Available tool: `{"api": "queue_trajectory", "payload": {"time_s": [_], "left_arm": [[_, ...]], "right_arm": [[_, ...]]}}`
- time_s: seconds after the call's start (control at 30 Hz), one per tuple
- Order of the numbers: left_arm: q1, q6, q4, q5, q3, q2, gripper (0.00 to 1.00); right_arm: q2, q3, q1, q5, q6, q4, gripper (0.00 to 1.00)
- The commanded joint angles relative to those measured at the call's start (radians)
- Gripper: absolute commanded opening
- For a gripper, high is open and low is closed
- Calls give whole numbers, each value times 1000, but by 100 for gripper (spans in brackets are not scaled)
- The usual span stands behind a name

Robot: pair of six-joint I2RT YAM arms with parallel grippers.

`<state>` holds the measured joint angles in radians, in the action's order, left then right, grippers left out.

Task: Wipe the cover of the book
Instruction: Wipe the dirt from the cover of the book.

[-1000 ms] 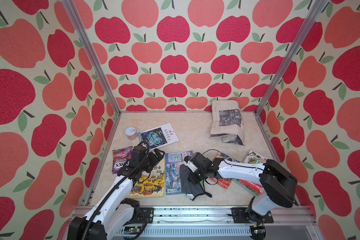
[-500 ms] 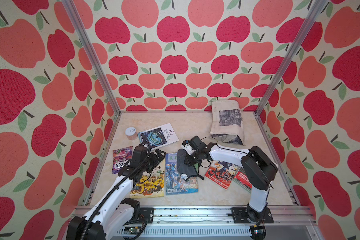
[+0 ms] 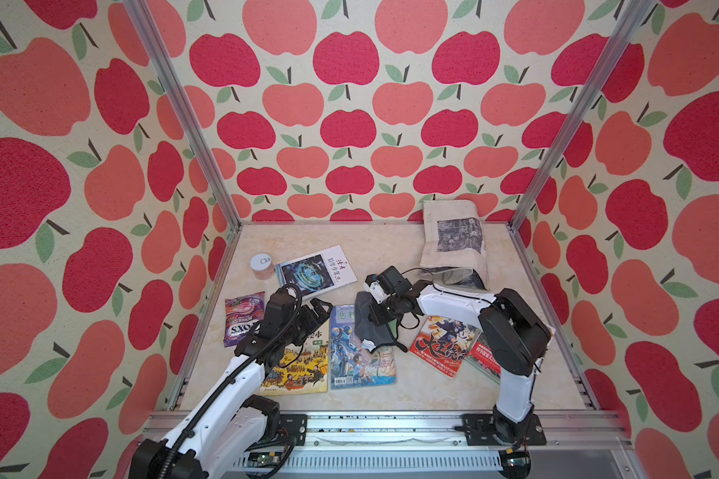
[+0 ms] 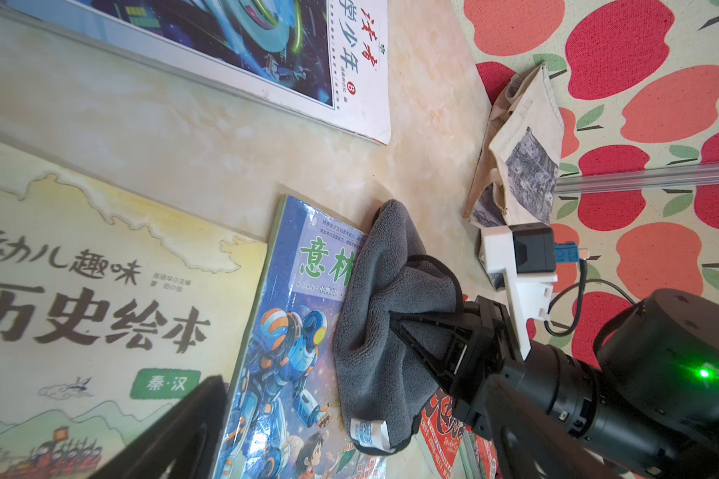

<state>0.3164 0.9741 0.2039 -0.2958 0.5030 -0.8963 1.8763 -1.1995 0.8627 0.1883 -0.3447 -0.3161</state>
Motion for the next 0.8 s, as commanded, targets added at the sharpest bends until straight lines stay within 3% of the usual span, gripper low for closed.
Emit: {"api": "queue_trajectory", "payload": {"time_s": [0.0, 0.23, 0.37, 0.5, 0.77], "left_arm": [[7, -15, -41, 8, -26, -20, 99], [15, -17, -64, 15, -41, -30, 99], [22, -21, -70, 24, -45, -31, 99], [25, -26, -77, 23, -49, -41, 99], [27, -28, -62, 24, -61, -10, 99]], "right_arm": [[-86, 76, 55, -38, -16, -53, 0], [-195, 206, 208, -84, -102, -38, 0], [-225, 229, 244, -87, -125, -34, 0], [-204, 192, 221, -110, -87, -57, 0], [-62, 62, 83, -33, -38, -48, 0]]}}
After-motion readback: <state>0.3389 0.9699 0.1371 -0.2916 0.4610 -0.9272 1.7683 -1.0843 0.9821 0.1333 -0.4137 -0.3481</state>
